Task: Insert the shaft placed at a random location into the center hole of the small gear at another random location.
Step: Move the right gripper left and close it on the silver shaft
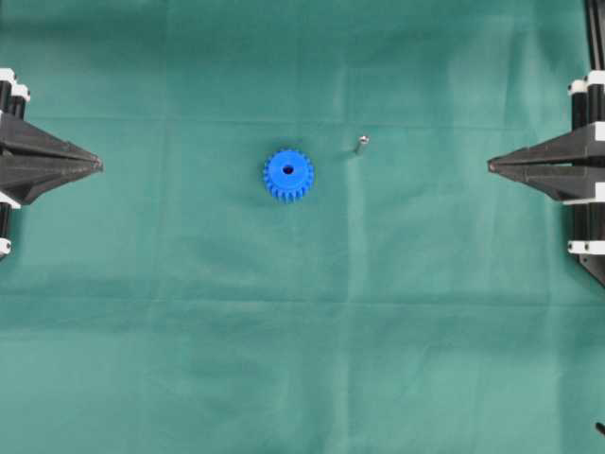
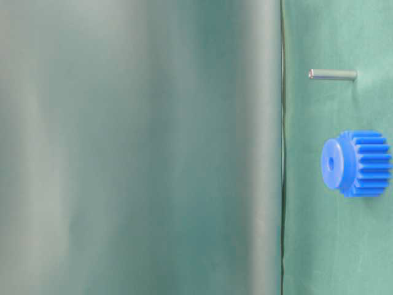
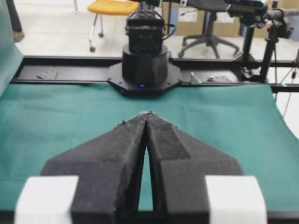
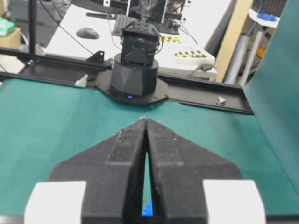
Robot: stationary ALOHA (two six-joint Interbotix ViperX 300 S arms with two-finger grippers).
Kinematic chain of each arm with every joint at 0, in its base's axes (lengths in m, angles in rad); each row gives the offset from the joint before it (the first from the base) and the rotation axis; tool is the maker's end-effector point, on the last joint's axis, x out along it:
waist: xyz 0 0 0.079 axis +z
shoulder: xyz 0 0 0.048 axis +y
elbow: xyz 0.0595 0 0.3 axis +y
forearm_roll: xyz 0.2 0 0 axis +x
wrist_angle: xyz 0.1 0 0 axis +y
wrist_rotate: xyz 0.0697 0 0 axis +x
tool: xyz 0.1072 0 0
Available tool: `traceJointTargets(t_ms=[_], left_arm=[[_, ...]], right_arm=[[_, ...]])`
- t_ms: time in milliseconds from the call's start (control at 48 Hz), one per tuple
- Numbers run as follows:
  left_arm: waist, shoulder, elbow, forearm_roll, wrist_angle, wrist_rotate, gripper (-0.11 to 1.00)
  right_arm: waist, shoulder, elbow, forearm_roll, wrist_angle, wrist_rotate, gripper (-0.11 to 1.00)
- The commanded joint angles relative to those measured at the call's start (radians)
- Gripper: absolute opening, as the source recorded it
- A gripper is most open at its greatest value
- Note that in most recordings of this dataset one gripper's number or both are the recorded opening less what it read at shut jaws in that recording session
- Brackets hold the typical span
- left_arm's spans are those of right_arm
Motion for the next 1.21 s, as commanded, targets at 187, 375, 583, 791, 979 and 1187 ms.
traceJointTargets(t_ms=[187, 375, 583, 791, 979, 1187], left_arm=[[0.002, 0.0, -0.017, -0.032, 0.005, 0.005, -0.01], [0.002, -0.002, -0.014, -0.034, 0.005, 0.005, -0.01], [0.002, -0.005, -0.011, -0.034, 0.005, 0.003, -0.01], [0.002, -0.005, -0.005, -0.035, 0.003, -0.005, -0.01], [0.003, -0.005, 0.002, -0.037, 0.003, -0.005, -0.01], [0.002, -0.005, 0.005, -0.037, 0.0, -0.005, -0.01]], right_arm=[[-0.077, 0.071, -0.003, 0.0, -0.067, -0.006, 0.0], [-0.126, 0.215, 0.009, 0.002, -0.186, 0.002, 0.0], [-0.172, 0.465, -0.012, 0.018, -0.311, 0.017, 0.05], [-0.21, 0.721, -0.038, 0.046, -0.476, 0.028, 0.67], [-0.23, 0.908, -0.074, 0.069, -0.569, 0.031, 0.62], [-0.241, 1.057, -0.114, 0.097, -0.621, 0.032, 0.62]])
